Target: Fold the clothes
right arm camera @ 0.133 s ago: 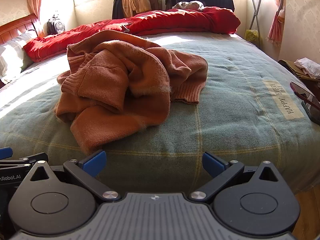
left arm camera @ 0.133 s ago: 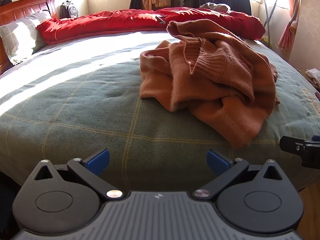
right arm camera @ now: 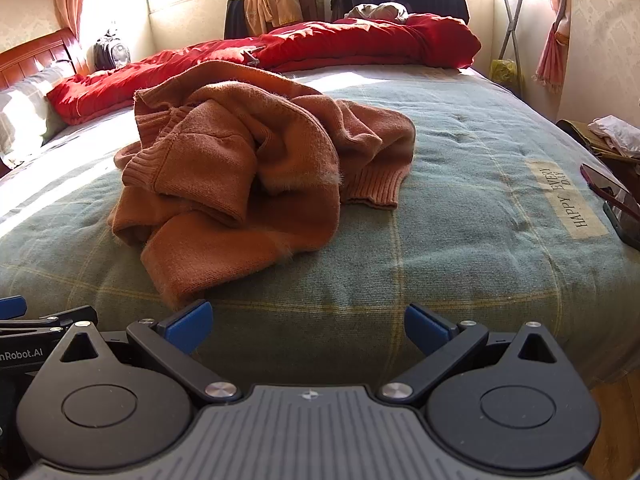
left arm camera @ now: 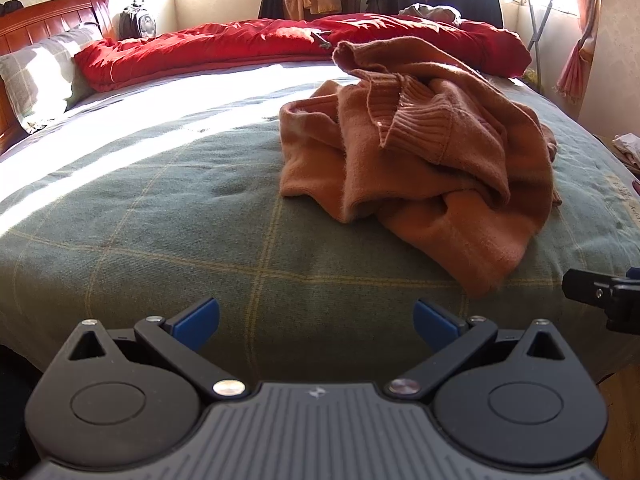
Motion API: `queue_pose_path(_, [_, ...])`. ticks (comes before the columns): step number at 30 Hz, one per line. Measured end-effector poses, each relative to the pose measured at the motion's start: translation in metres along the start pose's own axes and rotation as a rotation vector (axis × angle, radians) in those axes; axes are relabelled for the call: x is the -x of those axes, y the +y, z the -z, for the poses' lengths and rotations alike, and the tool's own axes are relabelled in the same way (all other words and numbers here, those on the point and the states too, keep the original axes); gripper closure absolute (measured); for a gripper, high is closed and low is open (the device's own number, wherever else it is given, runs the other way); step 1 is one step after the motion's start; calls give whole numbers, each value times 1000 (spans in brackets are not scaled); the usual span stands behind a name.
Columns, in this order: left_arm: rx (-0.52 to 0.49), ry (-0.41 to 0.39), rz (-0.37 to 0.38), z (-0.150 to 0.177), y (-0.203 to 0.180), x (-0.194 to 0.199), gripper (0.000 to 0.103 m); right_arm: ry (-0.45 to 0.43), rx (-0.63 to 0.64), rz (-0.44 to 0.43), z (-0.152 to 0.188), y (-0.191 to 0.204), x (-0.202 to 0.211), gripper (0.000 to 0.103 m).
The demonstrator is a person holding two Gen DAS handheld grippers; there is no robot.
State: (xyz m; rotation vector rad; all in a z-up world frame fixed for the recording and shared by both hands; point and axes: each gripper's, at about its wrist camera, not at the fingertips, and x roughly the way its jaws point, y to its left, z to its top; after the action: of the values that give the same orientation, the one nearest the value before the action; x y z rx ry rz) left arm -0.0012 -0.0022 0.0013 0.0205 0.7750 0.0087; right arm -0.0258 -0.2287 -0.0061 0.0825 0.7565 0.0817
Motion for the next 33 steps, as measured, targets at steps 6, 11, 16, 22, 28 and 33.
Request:
queue_pose_path(6, [-17, -7, -9, 1, -4, -4, 0, 2, 1, 0, -2, 1, 0, 0])
queue_pose_path(11, [-16, -6, -11, 1, -3, -3, 0, -3, 2, 6, 0, 0, -1, 0])
queue_pose_path(16, [-17, -7, -9, 0, -3, -2, 0, 4, 8, 9, -2, 1, -1, 0])
queue_pose_path(22, [-18, -8, -15, -2, -2, -3, 0, 4, 14, 9, -4, 2, -3, 0])
queue_pose_path(28, [-11, -9, -17, -2, 0, -4, 0, 9, 15, 10, -5, 3, -6, 0])
queue_pose_path(33, [-11, -9, -18, -3, 0, -4, 0, 12, 14, 12, -4, 3, -8, 0])
